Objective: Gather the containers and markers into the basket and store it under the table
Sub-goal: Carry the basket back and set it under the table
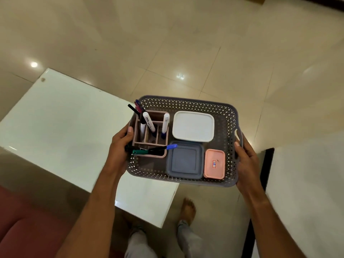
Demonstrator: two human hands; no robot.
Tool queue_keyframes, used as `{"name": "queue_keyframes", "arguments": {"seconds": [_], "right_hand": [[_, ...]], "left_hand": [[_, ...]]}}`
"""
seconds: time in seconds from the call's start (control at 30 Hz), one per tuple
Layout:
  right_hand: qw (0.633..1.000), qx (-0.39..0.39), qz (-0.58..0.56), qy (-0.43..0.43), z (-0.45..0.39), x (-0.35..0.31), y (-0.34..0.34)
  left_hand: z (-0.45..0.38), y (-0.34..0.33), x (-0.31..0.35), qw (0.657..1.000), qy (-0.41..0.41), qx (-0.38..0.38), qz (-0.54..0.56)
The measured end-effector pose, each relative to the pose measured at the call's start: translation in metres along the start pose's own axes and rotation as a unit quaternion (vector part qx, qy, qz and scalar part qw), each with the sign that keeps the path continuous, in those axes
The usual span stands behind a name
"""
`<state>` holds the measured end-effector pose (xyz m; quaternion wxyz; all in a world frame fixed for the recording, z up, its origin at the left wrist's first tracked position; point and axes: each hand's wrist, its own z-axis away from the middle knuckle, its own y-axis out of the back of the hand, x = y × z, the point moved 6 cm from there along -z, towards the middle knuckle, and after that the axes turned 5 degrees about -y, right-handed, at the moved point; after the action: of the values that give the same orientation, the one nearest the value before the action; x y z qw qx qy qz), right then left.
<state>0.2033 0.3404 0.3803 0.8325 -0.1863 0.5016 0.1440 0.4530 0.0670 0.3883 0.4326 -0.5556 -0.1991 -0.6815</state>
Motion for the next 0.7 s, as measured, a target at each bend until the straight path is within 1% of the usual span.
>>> {"name": "queue_keyframes", "arguments": {"seconds": [0.13, 0.3, 0.53, 0.7], "right_hand": [[1.0, -0.024, 0.017, -0.009, -0.019, -0.036, 0.016], [0.999, -0.023, 0.045, -0.009, -0.046, -0.072, 0.027], [0.995, -0.065, 0.072, -0.002, -0.096, -0.114, 0.017], [0.992, -0.097, 0.084, -0.009, -0.149, -0.135, 0.002]], "left_hand": [[0.01, -0.033, 0.01, 0.999, -0.001, 0.024, 0.027], [0.005, -0.065, 0.018, 0.997, 0.007, 0.053, 0.064], [-0.023, -0.092, 0.038, 0.992, -0.001, 0.099, 0.079], [-0.059, -0.105, 0.047, 0.988, -0.014, 0.128, 0.084]]}}
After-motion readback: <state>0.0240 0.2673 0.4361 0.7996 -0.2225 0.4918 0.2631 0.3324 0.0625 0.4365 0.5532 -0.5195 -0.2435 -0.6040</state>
